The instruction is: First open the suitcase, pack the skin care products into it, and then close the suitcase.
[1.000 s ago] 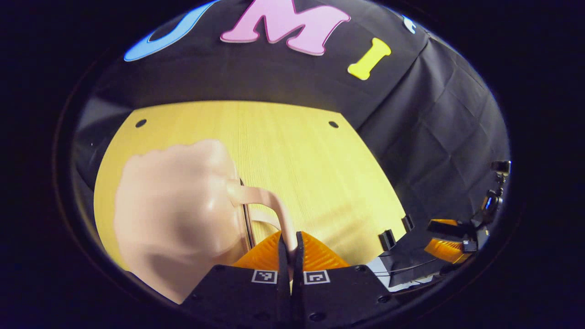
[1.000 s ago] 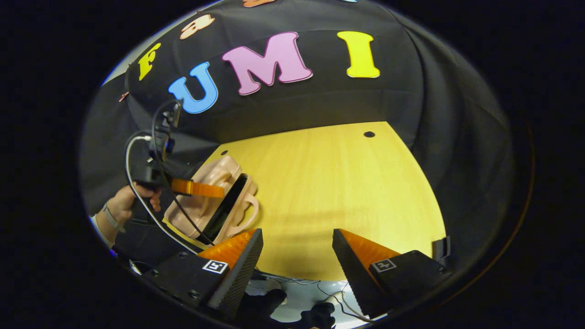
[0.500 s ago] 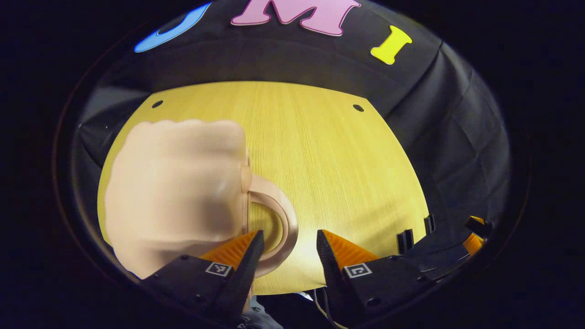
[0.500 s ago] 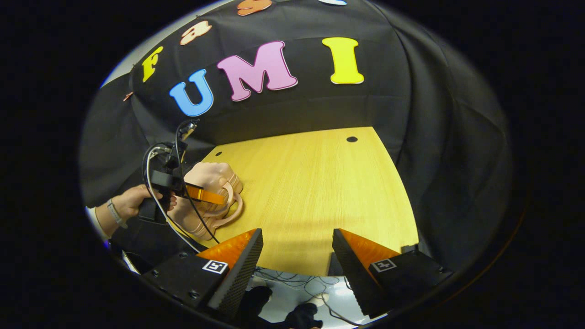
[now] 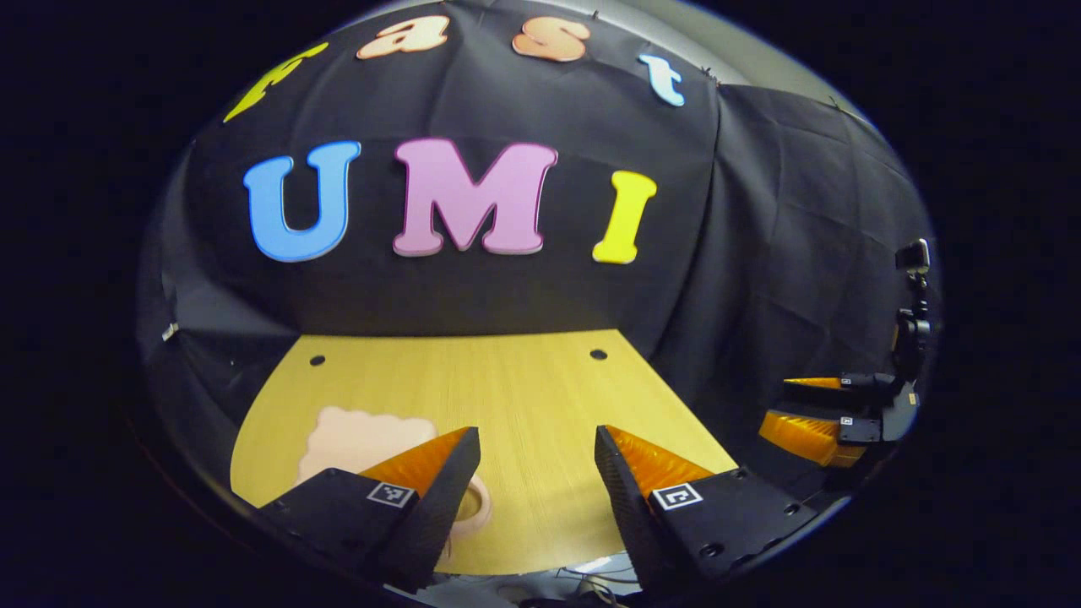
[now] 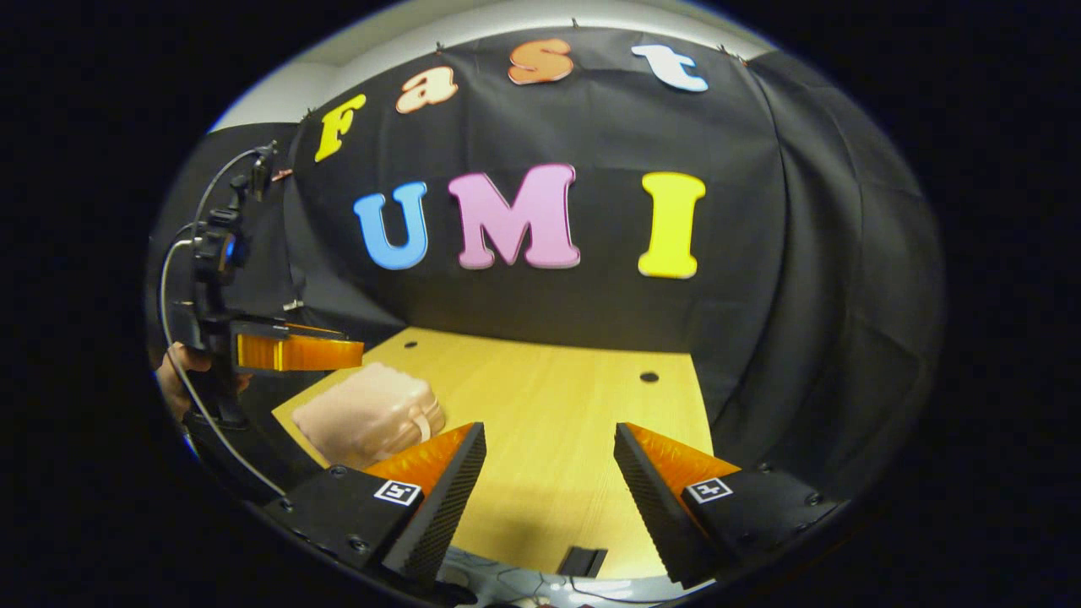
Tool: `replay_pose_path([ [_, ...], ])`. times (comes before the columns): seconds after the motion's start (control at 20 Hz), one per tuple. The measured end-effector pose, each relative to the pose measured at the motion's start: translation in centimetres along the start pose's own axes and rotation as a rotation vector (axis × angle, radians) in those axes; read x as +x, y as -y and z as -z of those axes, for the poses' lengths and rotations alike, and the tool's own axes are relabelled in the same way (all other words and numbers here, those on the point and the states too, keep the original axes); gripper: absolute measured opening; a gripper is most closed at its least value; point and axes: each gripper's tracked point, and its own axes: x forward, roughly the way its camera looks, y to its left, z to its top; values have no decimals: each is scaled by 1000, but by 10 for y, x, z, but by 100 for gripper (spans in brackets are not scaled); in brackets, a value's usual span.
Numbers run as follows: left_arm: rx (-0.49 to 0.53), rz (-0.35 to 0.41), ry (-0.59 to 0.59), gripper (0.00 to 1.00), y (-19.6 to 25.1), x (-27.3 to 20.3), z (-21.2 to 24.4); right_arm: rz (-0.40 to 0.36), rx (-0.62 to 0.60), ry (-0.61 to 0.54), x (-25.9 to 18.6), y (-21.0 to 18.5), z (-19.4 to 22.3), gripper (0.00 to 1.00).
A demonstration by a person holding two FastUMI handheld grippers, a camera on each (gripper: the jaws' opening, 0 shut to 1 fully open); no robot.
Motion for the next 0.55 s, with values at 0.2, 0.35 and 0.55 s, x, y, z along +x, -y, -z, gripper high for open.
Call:
replay_pose_path([
  [0.2,17,-83,188,86,-7,-33,-50,25,-25,140,-3,-25,-56,96],
  [0.35,32,-125,269,87,-17,-49,-69,37,-18,230,-4,-48,-88,97],
  [0.55,43,-176,314,87,-41,-65,-84,88,-31,302,-4,-58,-105,100],
])
